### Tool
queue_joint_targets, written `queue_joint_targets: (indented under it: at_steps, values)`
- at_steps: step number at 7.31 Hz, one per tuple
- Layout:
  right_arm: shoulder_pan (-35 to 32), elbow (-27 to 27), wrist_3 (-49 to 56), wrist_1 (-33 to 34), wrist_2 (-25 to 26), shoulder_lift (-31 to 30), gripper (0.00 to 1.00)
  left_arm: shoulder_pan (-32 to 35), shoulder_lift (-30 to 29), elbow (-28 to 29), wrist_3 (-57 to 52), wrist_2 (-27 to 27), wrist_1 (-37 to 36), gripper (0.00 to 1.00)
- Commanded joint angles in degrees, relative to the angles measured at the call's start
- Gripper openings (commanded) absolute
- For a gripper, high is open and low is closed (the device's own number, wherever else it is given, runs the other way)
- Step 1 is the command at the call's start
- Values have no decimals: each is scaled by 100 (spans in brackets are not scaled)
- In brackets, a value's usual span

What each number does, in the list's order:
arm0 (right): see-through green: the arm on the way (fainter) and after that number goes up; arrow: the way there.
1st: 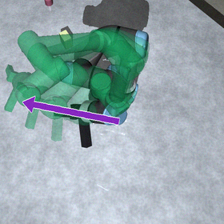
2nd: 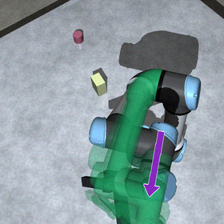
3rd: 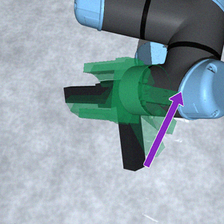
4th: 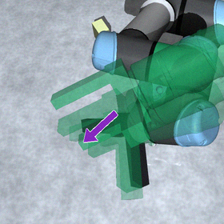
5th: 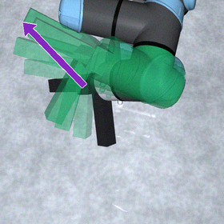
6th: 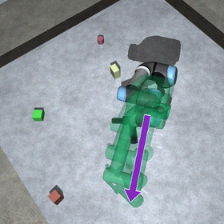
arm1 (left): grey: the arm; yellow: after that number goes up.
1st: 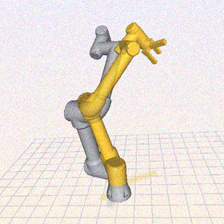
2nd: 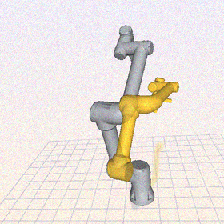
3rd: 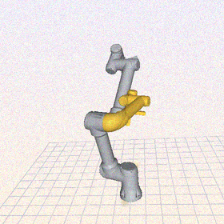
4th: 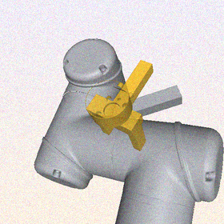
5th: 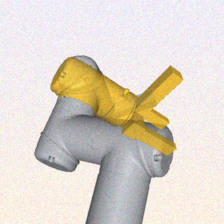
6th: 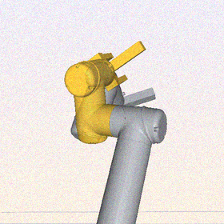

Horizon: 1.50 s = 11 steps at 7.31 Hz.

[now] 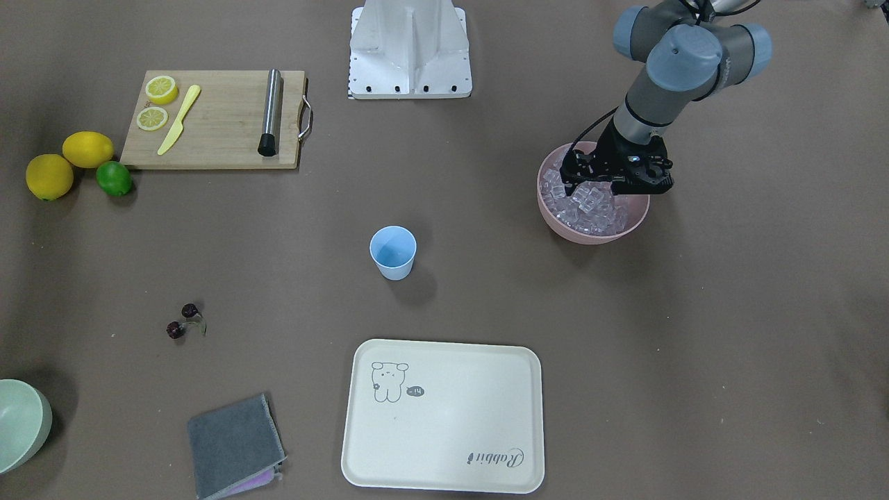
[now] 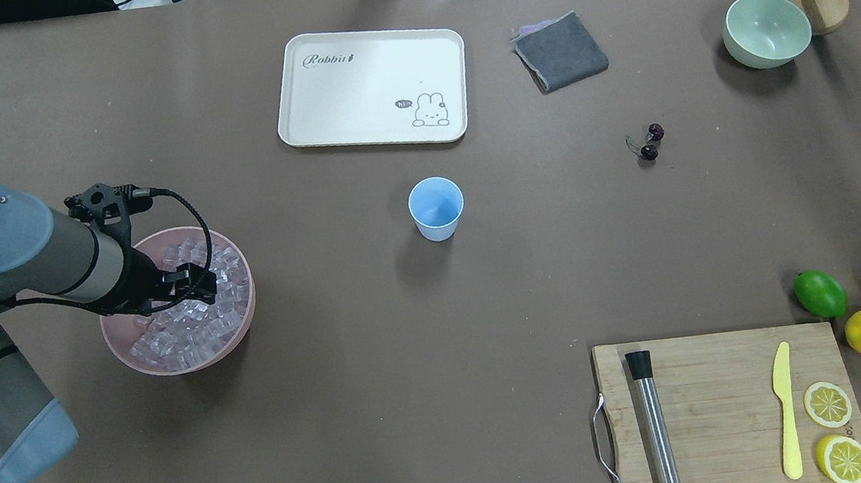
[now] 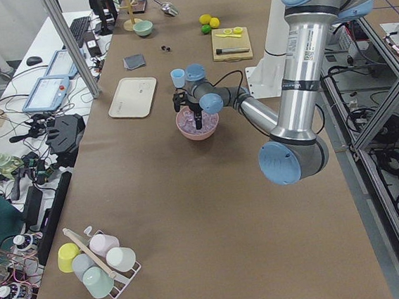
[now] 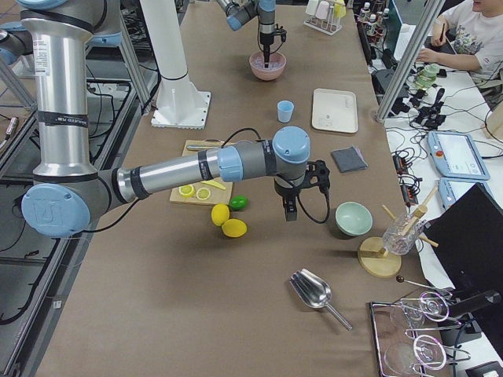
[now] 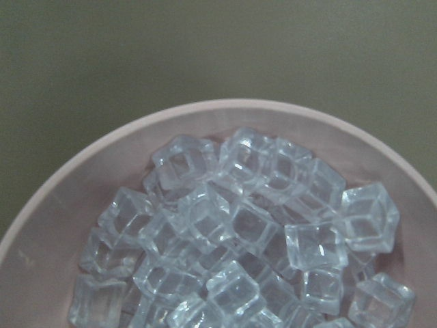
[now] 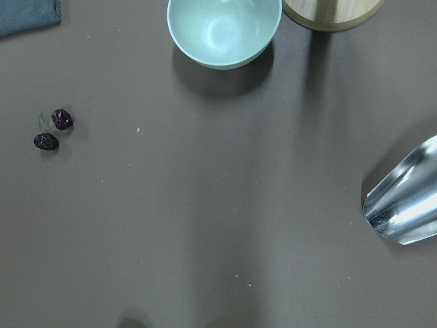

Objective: Put ice and cherries in cup
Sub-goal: 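Lower the left gripper into the bowl and grasp an ice cube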

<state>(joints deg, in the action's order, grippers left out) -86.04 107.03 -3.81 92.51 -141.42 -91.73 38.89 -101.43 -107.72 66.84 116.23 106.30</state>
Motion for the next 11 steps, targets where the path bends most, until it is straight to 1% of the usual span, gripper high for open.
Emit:
queue_joint_targets:
  at_steps: [1, 3, 4, 5, 6, 7, 11]
  values:
    - [0, 11, -6, -22, 0, -3, 100, 40, -60, 198, 31, -4, 126, 95]
    - [-9, 2, 3, -22, 9, -3, 100, 5, -43, 243, 40, 5, 241, 96]
    - [-9, 11, -5, -22, 9, 6, 100, -13, -69, 252, 48, 5, 242, 90]
    - [-9, -6, -14, -22, 9, 14, 100, -4, -61, 208, 48, 13, 233, 80]
    - [-9, -7, -14, -22, 9, 6, 100, -4, -35, 156, 48, 5, 224, 79]
    - [-9, 2, -14, -22, 9, -3, 100, 5, 18, 112, 40, 5, 207, 76]
    - [-9, 73, -14, -22, 0, -126, 100, -22, 18, 164, 40, -13, 215, 75]
